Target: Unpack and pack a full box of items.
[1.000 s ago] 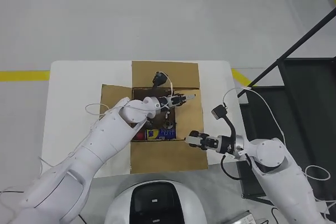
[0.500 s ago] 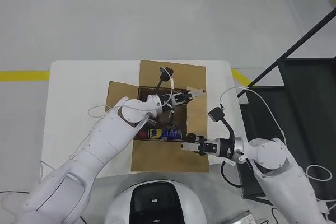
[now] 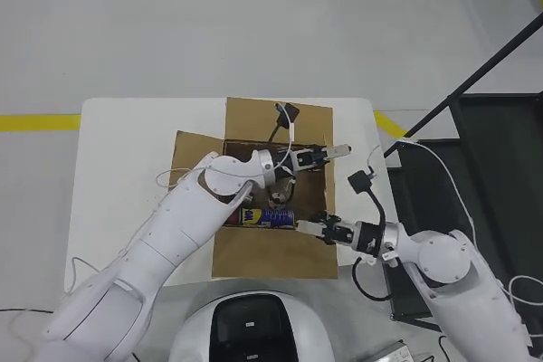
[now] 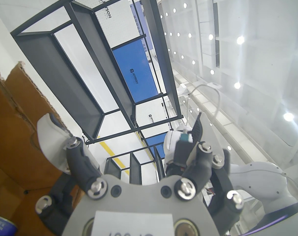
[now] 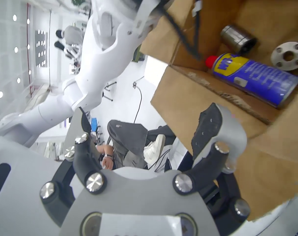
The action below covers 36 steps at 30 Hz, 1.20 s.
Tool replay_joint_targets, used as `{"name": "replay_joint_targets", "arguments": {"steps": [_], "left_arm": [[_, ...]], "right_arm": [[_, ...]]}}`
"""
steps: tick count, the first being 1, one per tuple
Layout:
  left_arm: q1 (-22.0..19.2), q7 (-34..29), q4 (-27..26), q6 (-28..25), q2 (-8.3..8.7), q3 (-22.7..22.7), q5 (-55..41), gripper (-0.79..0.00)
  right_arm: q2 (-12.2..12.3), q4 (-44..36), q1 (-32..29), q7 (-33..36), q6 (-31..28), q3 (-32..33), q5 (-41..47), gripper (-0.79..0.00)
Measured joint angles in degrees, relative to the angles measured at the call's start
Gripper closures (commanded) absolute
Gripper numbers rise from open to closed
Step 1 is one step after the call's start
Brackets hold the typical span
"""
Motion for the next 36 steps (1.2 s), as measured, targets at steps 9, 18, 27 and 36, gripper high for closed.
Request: {"name": "replay_joint_targets", "arguments": {"steps": [9,18,27,36], "left_arm": [[0.8,-2.0,1.5,-1.9,0.57,-3.7,-0.8,-0.785],[4.2,1.7,-0.6,-0.1,2.48,-8.5,4.4,-0.785],[5.5,7.9,0.3,10.3,3.28,-10.2,13.5,-0.785],[1.0,6.1,8.3,12.3,-0.54,-4.2,12.6,-0.785]], "right_arm": [[0.0,0.5,-6.8,-6.8,1.5,7.1,1.0,-0.785],[-0.1,1.0,-9.2,-5.8,-4.2,9.4,5.2,-0.785],[0.0,2.4,-11.1,-1.3,-10.7,12.2,10.5,-0.785],[0.0,1.8,-13.0,0.4,-12.1,12.8,11.4,-0.785]]}}
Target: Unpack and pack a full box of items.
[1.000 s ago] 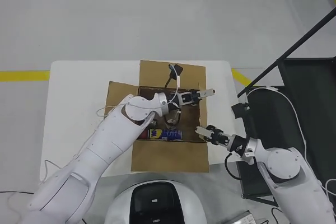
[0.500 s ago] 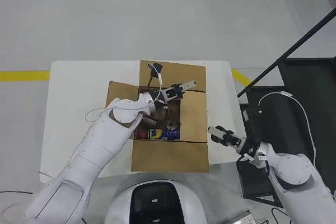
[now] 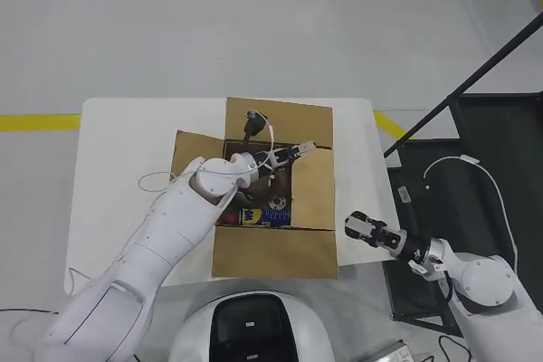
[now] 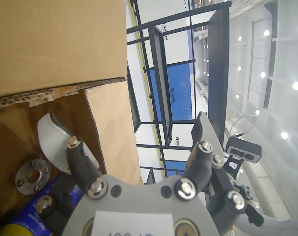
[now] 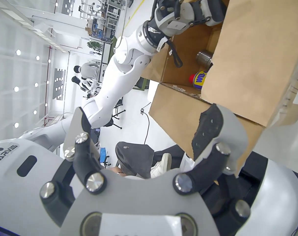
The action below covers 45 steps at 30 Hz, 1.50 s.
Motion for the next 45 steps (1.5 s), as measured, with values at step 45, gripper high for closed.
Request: {"name": "replay_joint_targets", "arguments": {"steps": [45], "left_arm": [[-5.3,-13.2,9.8,-18.5,-8.01,0.2,-14.1,-0.785]], "right_arm": [[-0.2,1.0,4.5,-14.1,13.4,-5.5,-12.2,-0.785]]}}
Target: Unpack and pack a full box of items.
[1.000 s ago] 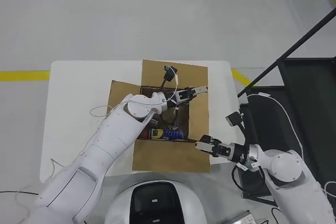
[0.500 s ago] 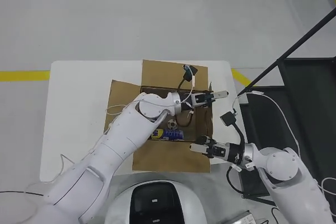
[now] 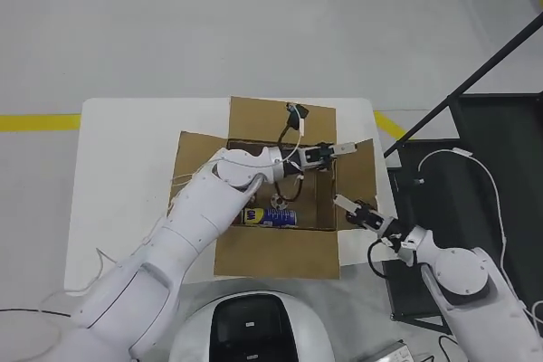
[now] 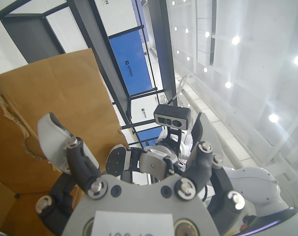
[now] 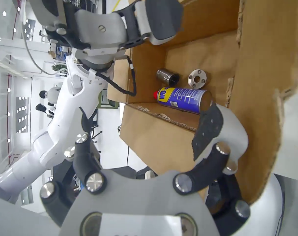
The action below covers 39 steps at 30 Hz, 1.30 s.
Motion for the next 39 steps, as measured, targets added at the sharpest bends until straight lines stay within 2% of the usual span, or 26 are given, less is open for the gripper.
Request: {"name": "replay_joint_targets", "arguments": {"steps": [3,9,12,16,22,25,31,39], "left_arm": [[1.6,-1.1,-2.8,-1.1,1.86,-2.8,1.6,-0.785],[9.0,-5.3,-13.2,-0.1,6.74,-9.9,6.2,-0.785],[14.4,-7.5,-20.8,1.2,9.33,-14.5,9.0,-0.785],[23.3,-9.9,-33.8,3.6,12.70,-22.1,12.5,-0.785],[34.9,-12.4,-50.0,6.1,15.83,-31.7,13.8,-0.785],[39.0,-13.7,-54.8,6.4,16.77,-34.7,13.3,-0.785],[43.7,-14.9,-58.5,6.3,17.96,-37.3,12.6,-0.785],[45.2,-15.4,-58.5,5.9,18.79,-36.4,12.5,-0.785]], "right_arm": [[-0.1,1.5,0.1,-0.6,-0.7,0.6,1.5,-0.785],[-0.4,4.7,1.5,-3.4,0.3,0.7,2.2,-0.785],[-0.5,7.2,3.2,-3.2,0.8,-0.5,2.6,-0.785],[-0.7,11.2,6.9,-2.4,2.2,-3.3,2.5,-0.785],[-1.1,16.0,12.1,-2.2,4.0,-7.2,1.3,-0.785],[-1.3,17.9,14.5,-1.6,4.5,-9.2,1.2,-0.785],[-1.9,20.7,19.0,-1.1,3.7,-12.8,2.0,-0.785],[-2.3,21.2,22.7,0.6,3.5,-15.2,1.9,-0.785]]}}
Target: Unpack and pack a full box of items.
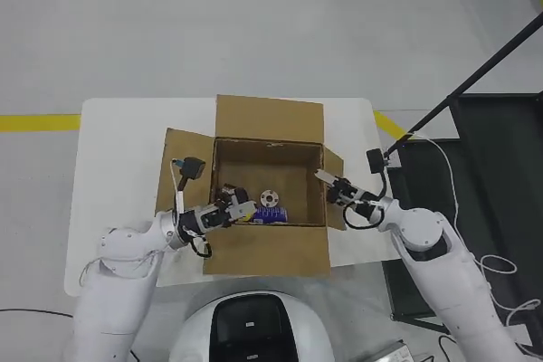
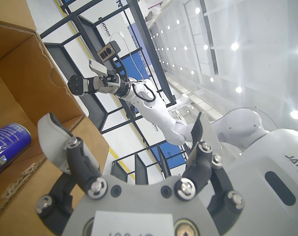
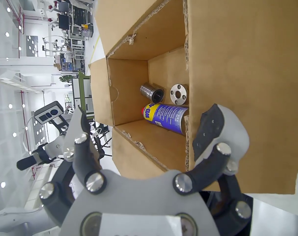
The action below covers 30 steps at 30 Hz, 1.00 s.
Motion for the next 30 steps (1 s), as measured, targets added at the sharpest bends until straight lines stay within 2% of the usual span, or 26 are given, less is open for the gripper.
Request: {"name": "replay_joint_targets", "arguments": {"steps": [7,12,15,22,25,30], "left_arm": [[0.3,-0.7,-0.3,-0.1,0.77,0.8,0.6,-0.785],[1.3,-1.7,-1.5,-0.5,1.47,-0.4,-1.3,-0.785],[2.4,-1.9,-2.3,-1.3,1.96,-2.0,-3.3,-0.785],[6.6,-0.6,-4.6,-3.8,3.17,-7.7,-8.9,-0.785],[8.2,-0.4,-5.2,-4.8,3.54,-9.4,-10.3,-0.785],[8.2,-0.4,-5.2,-4.8,3.54,-9.4,-10.3,-0.785]], "right_arm": [[-0.2,0.1,1.6,0.3,-1.0,-0.8,0.5,-0.785],[-0.2,-4.2,1.0,1.1,-2.7,-1.6,-1.5,-0.785],[-0.2,-7.6,1.3,2.0,-3.0,-3.0,-5.7,-0.785],[-0.4,-11.4,5.0,2.9,3.7,-8.6,-19.2,-0.785],[-0.6,-11.4,6.4,3.2,5.3,-10.7,-22.5,-0.785],[-0.8,-11.2,7.1,3.1,5.6,-11.7,-23.4,-0.785]]}}
